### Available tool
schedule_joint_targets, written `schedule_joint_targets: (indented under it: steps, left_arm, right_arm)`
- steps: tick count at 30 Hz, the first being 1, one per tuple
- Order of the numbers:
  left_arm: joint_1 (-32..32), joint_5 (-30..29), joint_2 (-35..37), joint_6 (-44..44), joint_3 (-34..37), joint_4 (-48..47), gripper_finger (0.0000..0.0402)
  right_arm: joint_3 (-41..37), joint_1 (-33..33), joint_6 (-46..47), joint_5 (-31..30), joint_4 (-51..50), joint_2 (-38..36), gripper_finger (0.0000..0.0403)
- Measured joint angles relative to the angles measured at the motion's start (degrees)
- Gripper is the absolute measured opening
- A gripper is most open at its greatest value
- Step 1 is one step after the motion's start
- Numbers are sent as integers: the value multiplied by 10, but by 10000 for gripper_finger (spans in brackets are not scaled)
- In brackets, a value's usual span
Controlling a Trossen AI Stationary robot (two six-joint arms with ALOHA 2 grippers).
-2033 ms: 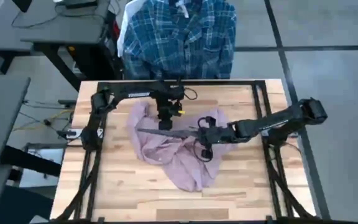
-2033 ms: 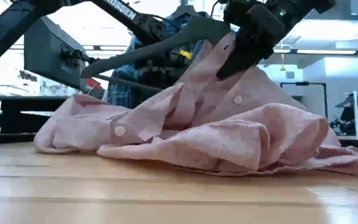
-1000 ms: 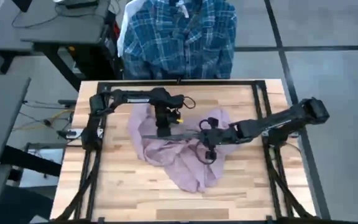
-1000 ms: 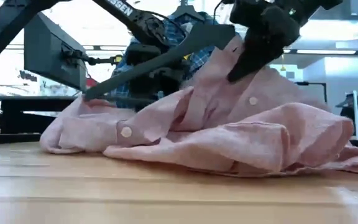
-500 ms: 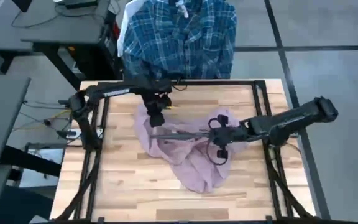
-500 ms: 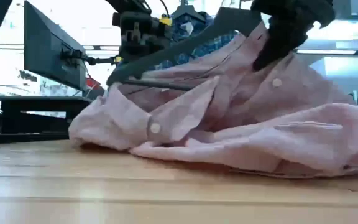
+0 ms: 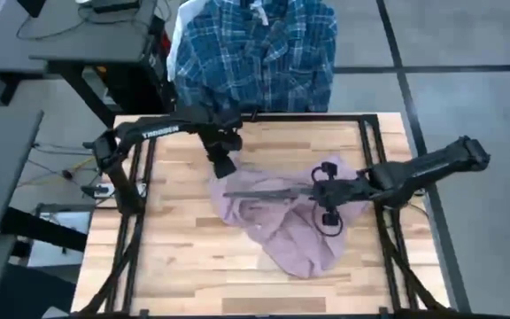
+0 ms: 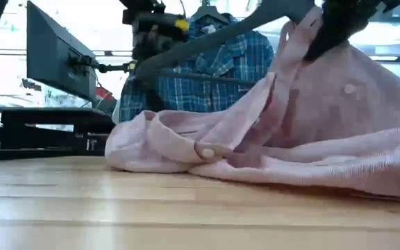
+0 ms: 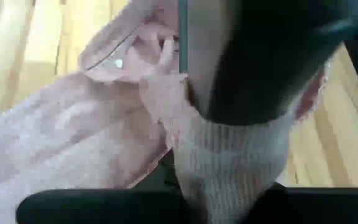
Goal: Hang clothes
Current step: Hang the pink polo shirt on the hanger rack
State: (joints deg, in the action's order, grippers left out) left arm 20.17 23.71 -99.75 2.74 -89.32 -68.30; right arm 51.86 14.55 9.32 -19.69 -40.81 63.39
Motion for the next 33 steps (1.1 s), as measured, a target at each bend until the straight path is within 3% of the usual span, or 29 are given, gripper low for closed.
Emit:
schedule_joint_targets:
  steps: [5, 10, 13, 16, 22, 29, 33]
  left_arm:
    - [-49, -169, 54, 104, 0, -9, 0]
    - [-120, -244, 136, 254, 33, 87, 2]
    - [-163, -284, 181, 356, 105, 151, 19]
    - [-212, -283, 207, 457, 198, 252, 48]
    - [-293, -272, 191, 586, 312, 478, 112]
    - [-345, -390, 128, 650, 317, 494, 123]
    - [-348, -408, 89, 658, 318, 498, 123]
  right_arm:
    - [0, 1, 7, 0, -11, -5, 18]
    - [0, -5, 7, 0, -6, -5, 18]
    - [0, -5, 7, 0, -5, -5, 18]
    - [0, -8, 8, 0, -4, -5, 18]
    - [0, -18, 14, -1, -4, -4, 18]
    - [0, -29, 18, 0, -1, -4, 18]
    - [0, -29, 18, 0, -1, -4, 18]
